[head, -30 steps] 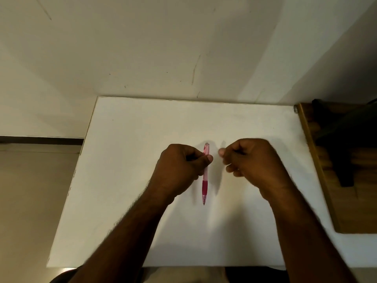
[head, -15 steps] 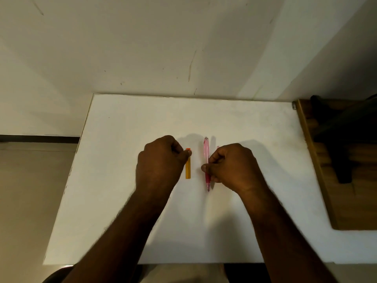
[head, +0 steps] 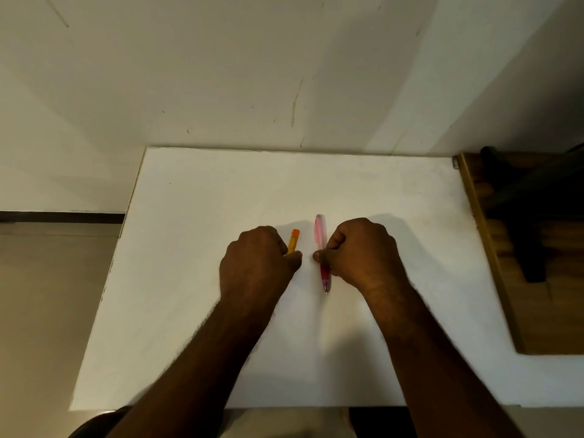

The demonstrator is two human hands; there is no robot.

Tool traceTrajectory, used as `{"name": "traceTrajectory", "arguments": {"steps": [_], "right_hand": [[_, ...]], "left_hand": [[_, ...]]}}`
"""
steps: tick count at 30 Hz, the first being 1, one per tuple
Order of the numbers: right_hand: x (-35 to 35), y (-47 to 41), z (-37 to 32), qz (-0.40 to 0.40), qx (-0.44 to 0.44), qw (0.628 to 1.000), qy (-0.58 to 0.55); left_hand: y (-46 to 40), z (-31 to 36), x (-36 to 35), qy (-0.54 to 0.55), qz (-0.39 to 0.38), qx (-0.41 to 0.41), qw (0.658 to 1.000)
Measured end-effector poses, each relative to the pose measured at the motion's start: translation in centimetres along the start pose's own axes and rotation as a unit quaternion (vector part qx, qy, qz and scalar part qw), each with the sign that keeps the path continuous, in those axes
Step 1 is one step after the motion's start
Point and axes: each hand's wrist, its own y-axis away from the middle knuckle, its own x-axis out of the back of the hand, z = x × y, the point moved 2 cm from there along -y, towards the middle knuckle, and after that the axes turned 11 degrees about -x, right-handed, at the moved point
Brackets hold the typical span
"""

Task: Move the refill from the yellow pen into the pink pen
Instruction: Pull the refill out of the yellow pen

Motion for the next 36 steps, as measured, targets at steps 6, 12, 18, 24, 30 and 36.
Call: {"name": "traceTrajectory", "arguments": {"steps": [6,12,18,24,30,36], "right_hand": [[1.2,0.1,0.2,0.053,0.019,0.979,-0.195],[1.1,0.0,-0.2,-0.026,0.013,0.921,-0.389],[1.3,-0.3,0.0,-0.003,-0.002,0.891,-0.454],[0.7,0.0,-0.3,0.021,0.035,0.926,-0.375],[-2.7,2.3,-2.8,0.035,0.139,0.979,-0.147],[-3.8,3.0,-3.1,0.071,0.151,0.982,-0.091]], "left_hand": [[0.2,0.8,0.8,0.015,0.003,-0.013,1.000],[0.4,1.9,1.9,0.049,0.043,-0.094,0.993],[0.3,1.9,2.3,0.061,0.041,-0.105,0.992],[-0.1,1.3,3.0,0.089,0.094,-0.070,0.989],[-0.3,0.9,3.5,0.115,0.113,-0.067,0.985],[-0.3,0.8,3.5,0.109,0.115,-0.073,0.985]]}}
